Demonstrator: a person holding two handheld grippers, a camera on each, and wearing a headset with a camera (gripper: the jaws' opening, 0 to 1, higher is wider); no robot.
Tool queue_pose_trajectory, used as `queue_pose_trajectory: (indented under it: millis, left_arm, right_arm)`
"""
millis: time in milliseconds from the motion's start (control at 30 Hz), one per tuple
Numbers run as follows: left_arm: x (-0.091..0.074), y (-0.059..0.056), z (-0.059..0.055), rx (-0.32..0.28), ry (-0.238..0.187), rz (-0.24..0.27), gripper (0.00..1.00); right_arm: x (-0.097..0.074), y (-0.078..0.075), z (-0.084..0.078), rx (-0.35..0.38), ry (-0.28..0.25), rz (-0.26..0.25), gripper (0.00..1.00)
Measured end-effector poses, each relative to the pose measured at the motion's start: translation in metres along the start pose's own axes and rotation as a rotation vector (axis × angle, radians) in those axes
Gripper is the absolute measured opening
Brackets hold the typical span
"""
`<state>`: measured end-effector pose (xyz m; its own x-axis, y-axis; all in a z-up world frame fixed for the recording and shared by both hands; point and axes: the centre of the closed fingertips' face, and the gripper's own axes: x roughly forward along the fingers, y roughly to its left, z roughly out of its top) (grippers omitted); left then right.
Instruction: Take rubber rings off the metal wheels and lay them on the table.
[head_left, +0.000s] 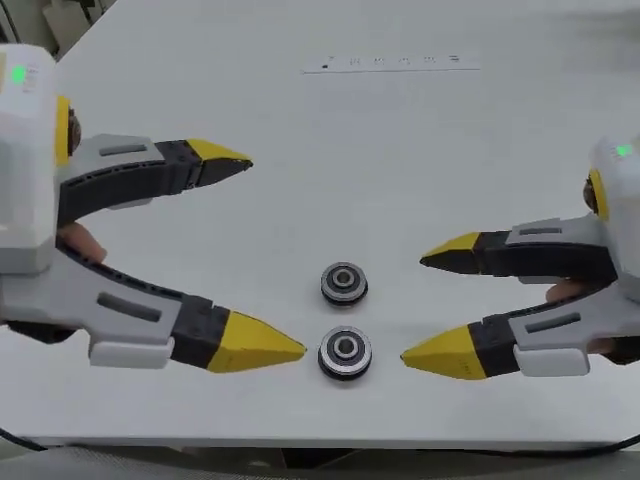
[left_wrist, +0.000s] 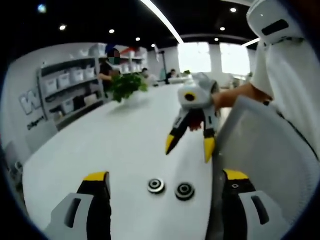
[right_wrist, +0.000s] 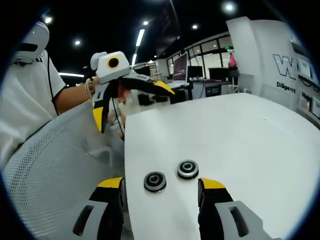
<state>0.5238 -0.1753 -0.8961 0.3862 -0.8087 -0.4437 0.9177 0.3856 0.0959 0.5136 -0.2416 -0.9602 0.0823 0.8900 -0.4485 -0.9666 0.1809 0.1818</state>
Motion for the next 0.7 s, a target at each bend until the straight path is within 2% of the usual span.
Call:
queue_pose_trajectory:
  millis: [67, 133, 200, 333, 600, 700]
  left_arm:
    - [0.003, 0.001, -0.002, 0.000, 0.004, -0.005, 0.93]
    - [0.007, 0.001, -0.004, 0.002, 0.013, -0.014, 0.93]
    - [0.011, 0.002, -0.006, 0.001, 0.017, -0.023, 0.92]
    - [0.018, -0.001, -0.012, -0.014, 0.032, -0.049, 0.91]
    - [0.027, -0.008, -0.018, 0.003, 0.041, -0.086, 0.88]
    - [0.030, -0.010, -0.024, -0.021, 0.046, -0.112, 0.86]
  right_arm:
    - [0.006, 0.003, -0.004, 0.014, -0.002, 0.026, 0.56]
    - [0.011, 0.005, -0.009, 0.012, 0.018, 0.045, 0.55]
    - [0.015, 0.007, -0.014, 0.001, 0.041, 0.058, 0.55]
    - [0.019, 0.009, -0.018, 0.005, 0.049, 0.081, 0.55]
    - [0.027, 0.012, -0.022, -0.012, 0.056, 0.102, 0.51]
    - [0.030, 0.013, -0.024, -0.027, 0.071, 0.113, 0.50]
